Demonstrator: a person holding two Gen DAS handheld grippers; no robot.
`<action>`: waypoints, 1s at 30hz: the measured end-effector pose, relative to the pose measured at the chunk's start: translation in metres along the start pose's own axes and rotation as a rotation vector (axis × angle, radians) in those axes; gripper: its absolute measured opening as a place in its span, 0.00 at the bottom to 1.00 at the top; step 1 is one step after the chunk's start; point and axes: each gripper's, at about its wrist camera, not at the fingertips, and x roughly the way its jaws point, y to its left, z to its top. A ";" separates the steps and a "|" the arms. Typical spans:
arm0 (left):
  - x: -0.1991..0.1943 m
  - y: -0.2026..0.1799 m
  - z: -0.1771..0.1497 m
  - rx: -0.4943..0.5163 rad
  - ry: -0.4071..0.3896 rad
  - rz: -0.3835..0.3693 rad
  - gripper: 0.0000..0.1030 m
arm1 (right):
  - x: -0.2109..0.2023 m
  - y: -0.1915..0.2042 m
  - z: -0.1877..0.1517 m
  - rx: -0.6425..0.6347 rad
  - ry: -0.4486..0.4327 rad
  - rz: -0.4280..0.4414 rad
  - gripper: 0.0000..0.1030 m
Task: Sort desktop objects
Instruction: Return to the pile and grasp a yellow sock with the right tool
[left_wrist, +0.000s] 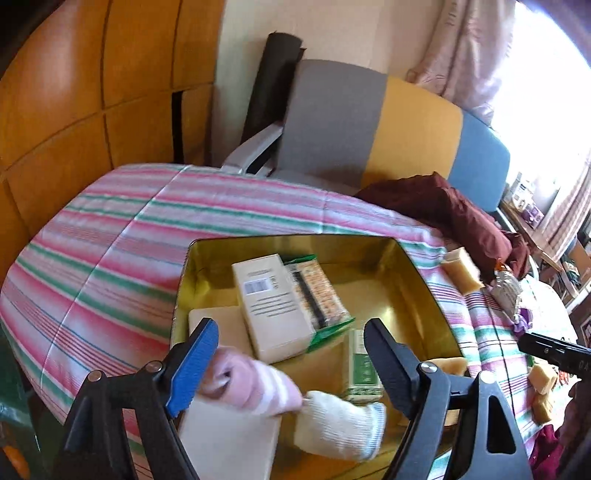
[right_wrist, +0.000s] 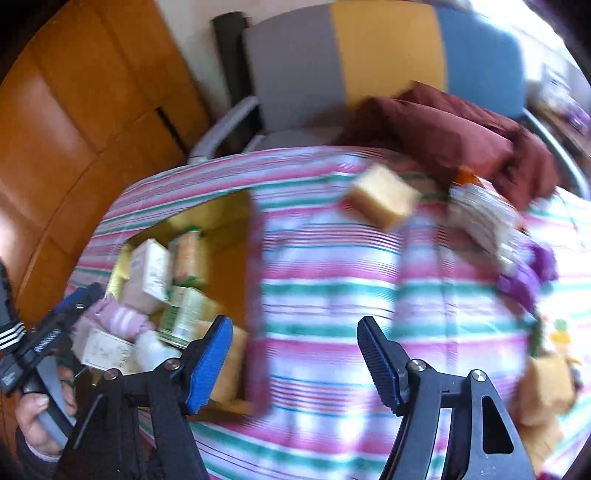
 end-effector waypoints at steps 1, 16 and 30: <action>-0.001 -0.003 0.000 0.009 -0.006 0.000 0.84 | -0.007 -0.015 -0.002 0.019 0.004 -0.013 0.69; -0.008 -0.029 0.004 0.058 0.002 -0.098 0.86 | -0.093 -0.204 -0.032 0.366 0.044 -0.217 0.76; -0.015 -0.081 -0.003 0.118 0.045 -0.219 0.75 | -0.069 -0.284 -0.050 0.601 0.149 -0.302 0.76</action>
